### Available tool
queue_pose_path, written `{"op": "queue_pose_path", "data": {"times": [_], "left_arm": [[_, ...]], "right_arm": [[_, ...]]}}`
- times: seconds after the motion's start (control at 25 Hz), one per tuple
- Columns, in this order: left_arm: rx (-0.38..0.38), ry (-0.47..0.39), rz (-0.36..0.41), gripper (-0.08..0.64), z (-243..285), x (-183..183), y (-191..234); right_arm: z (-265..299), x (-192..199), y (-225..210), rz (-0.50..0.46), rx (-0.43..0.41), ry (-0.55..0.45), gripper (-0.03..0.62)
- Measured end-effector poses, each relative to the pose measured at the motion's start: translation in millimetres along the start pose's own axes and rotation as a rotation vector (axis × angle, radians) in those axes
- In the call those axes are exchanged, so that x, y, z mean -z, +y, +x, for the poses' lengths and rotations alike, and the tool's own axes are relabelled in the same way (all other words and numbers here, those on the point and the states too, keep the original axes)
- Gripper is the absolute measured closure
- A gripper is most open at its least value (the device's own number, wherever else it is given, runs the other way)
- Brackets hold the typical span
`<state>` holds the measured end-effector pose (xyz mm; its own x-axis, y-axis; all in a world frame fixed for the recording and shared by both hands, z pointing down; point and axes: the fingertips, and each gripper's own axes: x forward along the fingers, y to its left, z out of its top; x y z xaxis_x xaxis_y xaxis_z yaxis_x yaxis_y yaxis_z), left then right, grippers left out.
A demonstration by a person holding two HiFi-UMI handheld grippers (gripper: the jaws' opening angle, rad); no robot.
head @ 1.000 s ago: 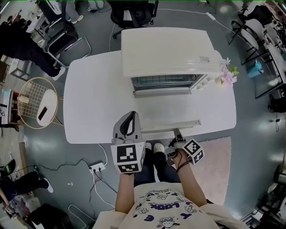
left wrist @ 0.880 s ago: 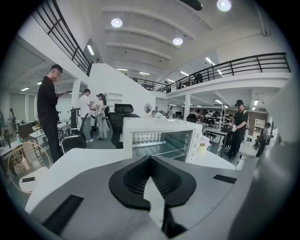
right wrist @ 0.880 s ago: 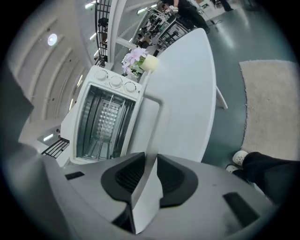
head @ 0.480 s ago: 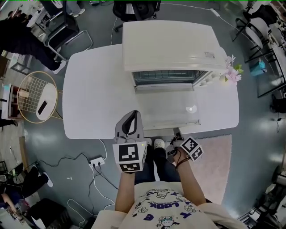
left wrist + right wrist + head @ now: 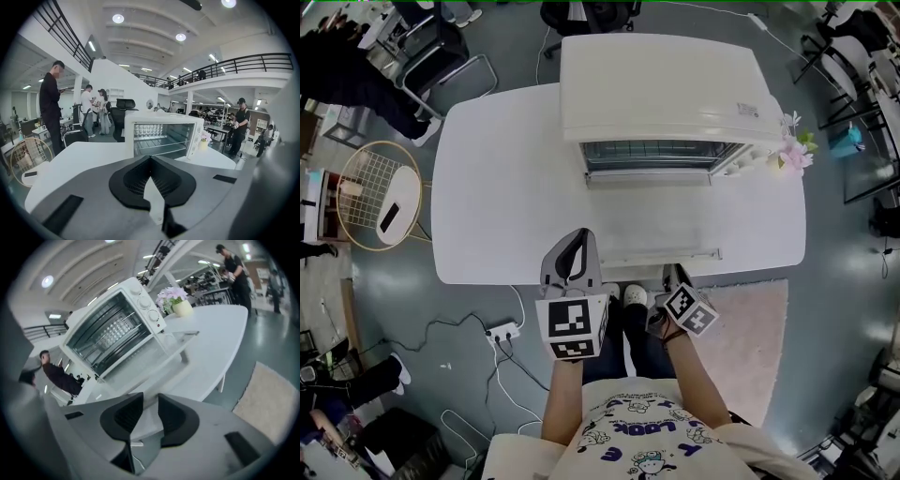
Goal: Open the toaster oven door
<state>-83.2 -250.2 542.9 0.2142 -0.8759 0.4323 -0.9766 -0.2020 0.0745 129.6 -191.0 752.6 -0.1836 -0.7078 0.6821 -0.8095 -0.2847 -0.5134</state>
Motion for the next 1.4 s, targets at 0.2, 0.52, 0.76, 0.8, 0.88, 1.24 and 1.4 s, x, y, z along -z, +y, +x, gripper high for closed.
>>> {"op": "queue_pose_path", "data": {"times": [0.2, 0.52, 0.76, 0.8, 0.88, 1.24, 1.4], "left_arm": [[-0.002, -0.003, -0.001, 0.555, -1, -1, 0], [0.004, 0.003, -0.001, 0.555, -1, 2, -2], [0.003, -0.009, 0.003, 0.555, -3, -2, 0], [0.002, -0.010, 0.003, 0.555, -4, -2, 0], [0.003, -0.012, 0.004, 0.555, -5, -3, 0], [0.001, -0.017, 0.004, 0.555, -8, -5, 3], [0.003, -0.017, 0.002, 0.555, -9, -5, 3]], "right_arm": [[5, 3, -5, -0.142, 0.046, 0.018, 0.512], [5, 3, -6, -0.221, 0.061, 0.024, 0.512], [5, 4, -6, -0.225, 0.056, 0.035, 0.509], [4, 4, -6, -0.222, 0.051, 0.041, 0.509], [4, 4, -7, -0.219, 0.043, 0.054, 0.511], [-3, 2, 3, -0.276, 0.027, 0.038, 0.526], [-9, 6, 6, -0.283, 0.015, 0.043, 0.526]]}}
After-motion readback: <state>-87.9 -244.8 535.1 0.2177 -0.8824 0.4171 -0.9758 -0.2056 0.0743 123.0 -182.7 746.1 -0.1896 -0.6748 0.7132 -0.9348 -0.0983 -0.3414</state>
